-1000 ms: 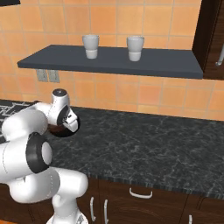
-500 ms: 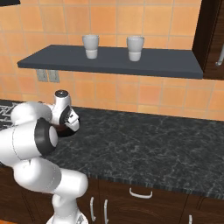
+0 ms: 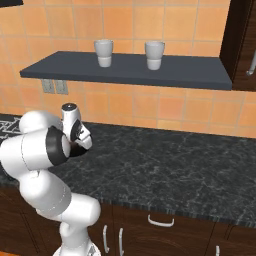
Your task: Pick up the bowls on the counter and stack them on top of one another in the open cabinet. Place the smaller bowl on top of the larger bowl.
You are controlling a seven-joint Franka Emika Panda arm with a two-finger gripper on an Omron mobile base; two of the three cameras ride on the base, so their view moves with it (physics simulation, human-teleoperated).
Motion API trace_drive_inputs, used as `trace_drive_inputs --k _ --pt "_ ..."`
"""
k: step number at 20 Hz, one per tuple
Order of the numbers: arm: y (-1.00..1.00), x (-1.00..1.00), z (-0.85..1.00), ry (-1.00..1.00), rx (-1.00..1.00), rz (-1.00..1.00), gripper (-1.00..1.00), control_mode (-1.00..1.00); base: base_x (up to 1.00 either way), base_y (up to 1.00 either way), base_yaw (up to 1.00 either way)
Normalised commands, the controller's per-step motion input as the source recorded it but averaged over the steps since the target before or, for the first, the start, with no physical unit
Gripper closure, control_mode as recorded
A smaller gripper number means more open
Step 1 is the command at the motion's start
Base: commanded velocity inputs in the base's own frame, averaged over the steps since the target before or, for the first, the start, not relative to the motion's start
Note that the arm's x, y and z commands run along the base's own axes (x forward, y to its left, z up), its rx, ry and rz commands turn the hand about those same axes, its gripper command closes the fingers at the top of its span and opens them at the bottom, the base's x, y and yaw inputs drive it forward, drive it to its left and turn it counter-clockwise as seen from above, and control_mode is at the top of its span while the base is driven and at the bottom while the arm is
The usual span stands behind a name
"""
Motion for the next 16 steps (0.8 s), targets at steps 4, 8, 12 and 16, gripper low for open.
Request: trace_drive_inputs --k 4,8,12,16 --pt "-0.01 0.00 0.04 0.01 0.01 0.00 1.00 -1.00 0.00 0.00 0.00" --pt "-0.12 0.00 0.08 0.00 0.02 0.00 1.00 -1.00 0.00 0.00 0.00" --pt "0.00 0.00 0.00 0.00 0.00 0.00 -1.00 -1.00 0.00 0.00 0.00" --pt "-0.06 -0.04 0.16 -0.02 0.01 0.00 -1.00 -1.00 0.00 0.00 0.00"
